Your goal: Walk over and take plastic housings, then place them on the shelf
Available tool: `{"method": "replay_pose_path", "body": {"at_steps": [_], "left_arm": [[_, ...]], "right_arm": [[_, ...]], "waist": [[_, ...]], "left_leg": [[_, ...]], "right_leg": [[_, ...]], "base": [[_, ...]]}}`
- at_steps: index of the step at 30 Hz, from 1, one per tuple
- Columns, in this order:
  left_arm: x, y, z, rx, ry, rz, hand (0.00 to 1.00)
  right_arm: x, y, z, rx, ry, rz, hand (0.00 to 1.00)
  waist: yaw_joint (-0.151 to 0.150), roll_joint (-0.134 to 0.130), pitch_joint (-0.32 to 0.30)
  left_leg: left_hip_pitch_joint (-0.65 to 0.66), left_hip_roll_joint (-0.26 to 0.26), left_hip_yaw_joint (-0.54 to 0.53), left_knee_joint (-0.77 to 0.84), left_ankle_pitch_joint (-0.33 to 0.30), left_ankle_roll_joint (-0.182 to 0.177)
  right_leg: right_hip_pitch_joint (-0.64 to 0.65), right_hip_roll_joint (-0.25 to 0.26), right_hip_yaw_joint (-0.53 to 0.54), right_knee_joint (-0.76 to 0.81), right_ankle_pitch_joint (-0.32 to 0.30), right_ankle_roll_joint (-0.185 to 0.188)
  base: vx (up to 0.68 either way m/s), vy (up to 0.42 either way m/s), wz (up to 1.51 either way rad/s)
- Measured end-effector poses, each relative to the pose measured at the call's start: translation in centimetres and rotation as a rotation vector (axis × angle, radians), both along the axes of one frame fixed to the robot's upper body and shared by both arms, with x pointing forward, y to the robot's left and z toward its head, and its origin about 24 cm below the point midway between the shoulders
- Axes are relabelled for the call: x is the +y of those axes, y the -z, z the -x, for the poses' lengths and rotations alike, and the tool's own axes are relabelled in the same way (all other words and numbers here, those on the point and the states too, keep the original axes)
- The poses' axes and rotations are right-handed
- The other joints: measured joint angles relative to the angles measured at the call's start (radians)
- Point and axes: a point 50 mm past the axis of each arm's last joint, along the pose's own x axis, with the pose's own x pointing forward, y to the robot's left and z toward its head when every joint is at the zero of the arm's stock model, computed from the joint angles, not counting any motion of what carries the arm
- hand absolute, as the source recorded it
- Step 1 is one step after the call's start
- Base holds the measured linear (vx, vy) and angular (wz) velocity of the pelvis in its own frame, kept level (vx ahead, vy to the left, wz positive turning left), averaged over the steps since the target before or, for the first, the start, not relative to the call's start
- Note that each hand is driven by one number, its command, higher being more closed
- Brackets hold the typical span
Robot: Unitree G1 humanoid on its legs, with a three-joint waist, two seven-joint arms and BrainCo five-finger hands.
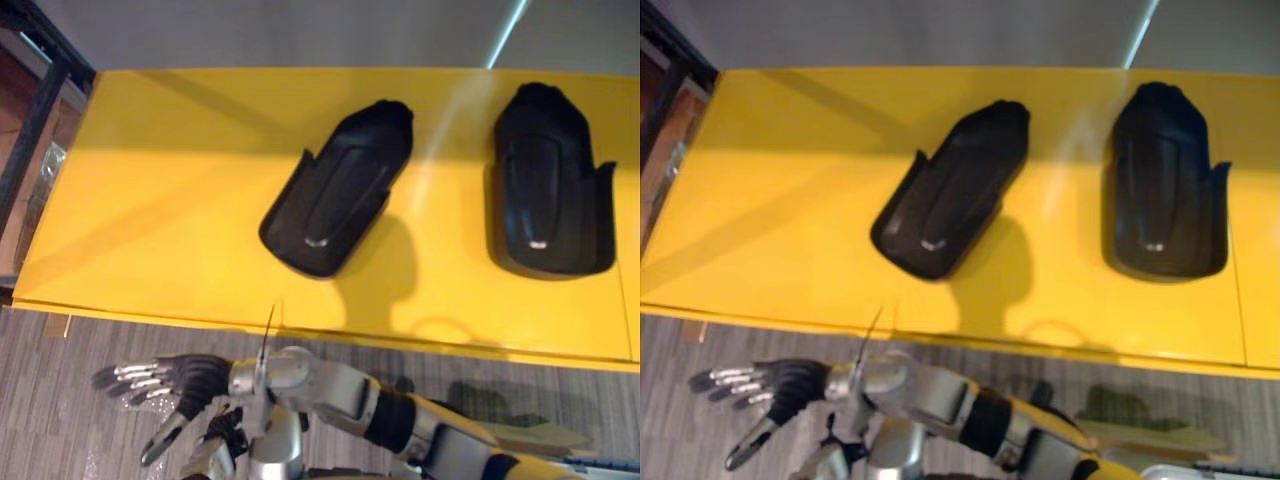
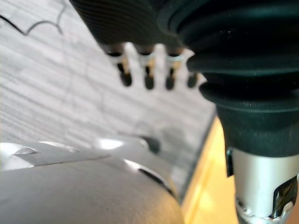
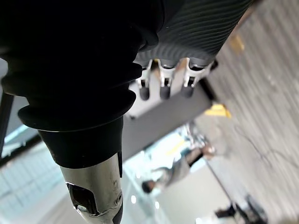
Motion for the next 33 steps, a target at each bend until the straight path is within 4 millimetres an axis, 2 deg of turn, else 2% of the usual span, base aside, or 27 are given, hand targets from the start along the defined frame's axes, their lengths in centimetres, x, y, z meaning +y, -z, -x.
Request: {"method": "replay_pose_path", "body": {"at_steps": [9, 15, 24, 28, 33], "left_arm": [[-0.2, -0.1, -0.2, -0.003, 0.039, -0.009, 0.00], [-0.1, -0.2, -0.4, 0.002, 0.043, -0.007, 0.00], [-0.1, -0.2, -0.4, 0.002, 0.046, -0.004, 0.00], [-0.5, -0.2, -0.4, 0.001, 0.073, -0.005, 0.00], [-0.6, -0.1, -0.4, 0.000, 0.075, -0.002, 0.00]], "right_arm": [[-1.9, -2.3, -4.3, -0.083, 0.184, -0.045, 0.00], [-3.4, -2.4, -5.8, -0.116, 0.235, -0.015, 0.00], [-4.2, -2.8, -6.7, -0.173, 0.285, -0.003, 0.00], [-4.9, -2.9, -7.3, -0.197, 0.315, 0.010, 0.00], [-5.1, -2.9, -7.6, -0.225, 0.336, 0.022, 0.00]], "waist": [[-0.010, 0.004, 0.004], [-0.015, 0.001, 0.013], [-0.015, 0.004, 0.014], [-0.015, 0.021, 0.023], [-0.014, 0.026, 0.025]], "left_leg": [[-0.005, 0.002, 0.007, 0.000, 0.001, -0.001], [-0.005, 0.004, 0.024, 0.003, 0.000, -0.001], [-0.005, 0.002, 0.027, 0.003, 0.000, -0.001], [0.005, -0.010, 0.031, 0.004, 0.000, -0.001], [0.016, -0.011, 0.041, 0.001, 0.001, 0.000]], "right_leg": [[-0.021, -0.003, 0.007, 0.024, -0.011, -0.004], [-0.036, -0.003, 0.024, 0.034, -0.011, -0.005], [-0.046, -0.007, 0.030, 0.046, -0.013, -0.005], [-0.059, -0.026, 0.046, 0.089, -0.035, 0.000], [-0.073, -0.034, 0.055, 0.127, -0.052, -0.001]], "base": [[0.00, 0.001, -0.01], [-0.01, 0.004, -0.08], [0.00, 0.001, -0.01], [0.00, 0.000, 0.00], [-0.02, -0.012, -0.05]]}}
